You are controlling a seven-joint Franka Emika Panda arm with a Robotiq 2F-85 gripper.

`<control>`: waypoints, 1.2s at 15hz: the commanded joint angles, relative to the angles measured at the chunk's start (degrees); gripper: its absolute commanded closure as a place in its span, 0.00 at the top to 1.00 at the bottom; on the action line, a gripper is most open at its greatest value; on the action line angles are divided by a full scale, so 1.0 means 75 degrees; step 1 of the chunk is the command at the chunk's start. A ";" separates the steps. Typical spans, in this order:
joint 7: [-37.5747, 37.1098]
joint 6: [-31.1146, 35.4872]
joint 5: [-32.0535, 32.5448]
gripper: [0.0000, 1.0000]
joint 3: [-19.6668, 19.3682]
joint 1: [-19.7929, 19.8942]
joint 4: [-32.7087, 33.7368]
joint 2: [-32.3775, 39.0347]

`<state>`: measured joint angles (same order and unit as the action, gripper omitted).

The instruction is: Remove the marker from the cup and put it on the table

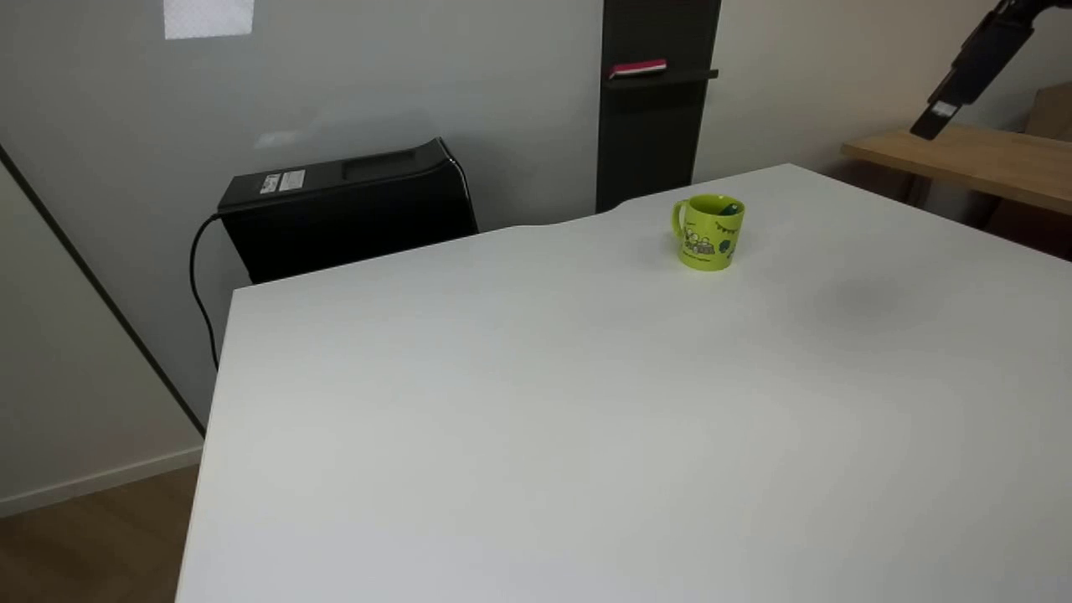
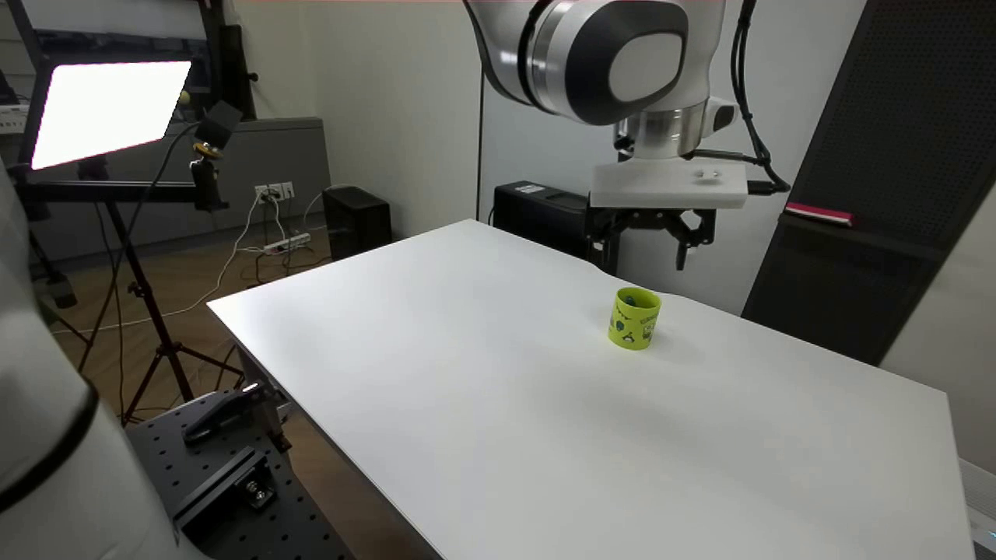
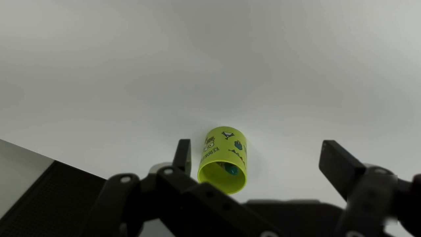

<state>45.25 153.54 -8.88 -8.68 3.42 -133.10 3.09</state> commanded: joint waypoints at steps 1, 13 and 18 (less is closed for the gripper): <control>-0.0051 -0.0010 0.0048 1.00 0.0210 0.0207 0.0014 0.0001; 0.0237 -0.0063 -0.0197 1.00 0.0425 0.0704 0.1331 0.1273; 0.0130 0.0050 -0.0112 1.00 0.0743 0.1099 0.2289 0.2107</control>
<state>45.86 153.58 -9.24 -5.17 9.53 -121.83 14.32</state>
